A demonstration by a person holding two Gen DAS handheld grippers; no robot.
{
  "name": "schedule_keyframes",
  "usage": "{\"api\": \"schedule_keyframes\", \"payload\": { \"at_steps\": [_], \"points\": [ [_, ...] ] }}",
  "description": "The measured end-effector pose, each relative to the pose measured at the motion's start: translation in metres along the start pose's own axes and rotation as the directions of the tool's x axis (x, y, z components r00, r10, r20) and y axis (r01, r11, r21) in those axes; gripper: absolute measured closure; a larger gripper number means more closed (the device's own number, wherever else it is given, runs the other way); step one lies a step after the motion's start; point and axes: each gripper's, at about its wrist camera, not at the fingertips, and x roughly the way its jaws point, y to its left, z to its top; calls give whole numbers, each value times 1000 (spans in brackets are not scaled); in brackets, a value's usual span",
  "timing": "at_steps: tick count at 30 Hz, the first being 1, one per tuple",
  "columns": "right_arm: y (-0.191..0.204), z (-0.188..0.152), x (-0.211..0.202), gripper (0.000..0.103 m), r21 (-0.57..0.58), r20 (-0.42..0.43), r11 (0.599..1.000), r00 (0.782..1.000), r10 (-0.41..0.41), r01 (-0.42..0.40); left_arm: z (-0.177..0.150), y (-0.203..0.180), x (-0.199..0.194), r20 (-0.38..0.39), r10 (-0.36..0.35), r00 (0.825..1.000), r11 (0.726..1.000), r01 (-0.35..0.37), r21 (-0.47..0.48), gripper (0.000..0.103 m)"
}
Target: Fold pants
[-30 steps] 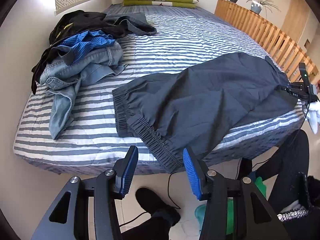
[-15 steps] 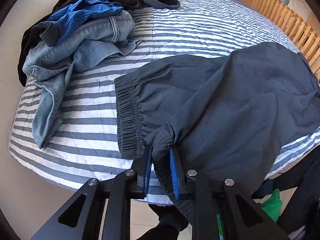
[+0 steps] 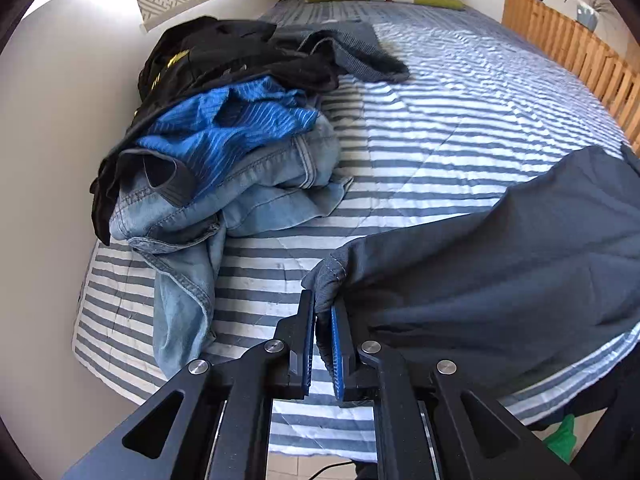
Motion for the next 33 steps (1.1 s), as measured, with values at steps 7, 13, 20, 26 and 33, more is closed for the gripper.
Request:
{"api": "schedule_keyframes", "payload": {
  "at_steps": [7, 13, 20, 26, 33],
  "points": [
    [23, -30, 40, 97, -63, -169, 996, 985, 45, -57, 6, -16, 10, -3, 60, 998, 998, -60, 32, 79],
    [-30, -46, 6, 52, 143, -65, 980, 986, 152, -141, 24, -116, -55, 119, -149, 982, 969, 121, 216, 75],
    [-150, -45, -11, 51, 436, -56, 900, 998, 12, 13, 9, -317, -72, -21, -455, 890, 747, 395, 535, 62],
    [-257, -10, 29, 51, 644, -74, 765, 996, 39, 18, -14, -433, -53, -123, -495, 860, 598, 441, 669, 60],
    [-296, 33, 108, 51, 683, -159, 728, 984, 78, 52, -10, -474, -23, -194, -504, 842, 588, 499, 637, 60]
  ]
}}
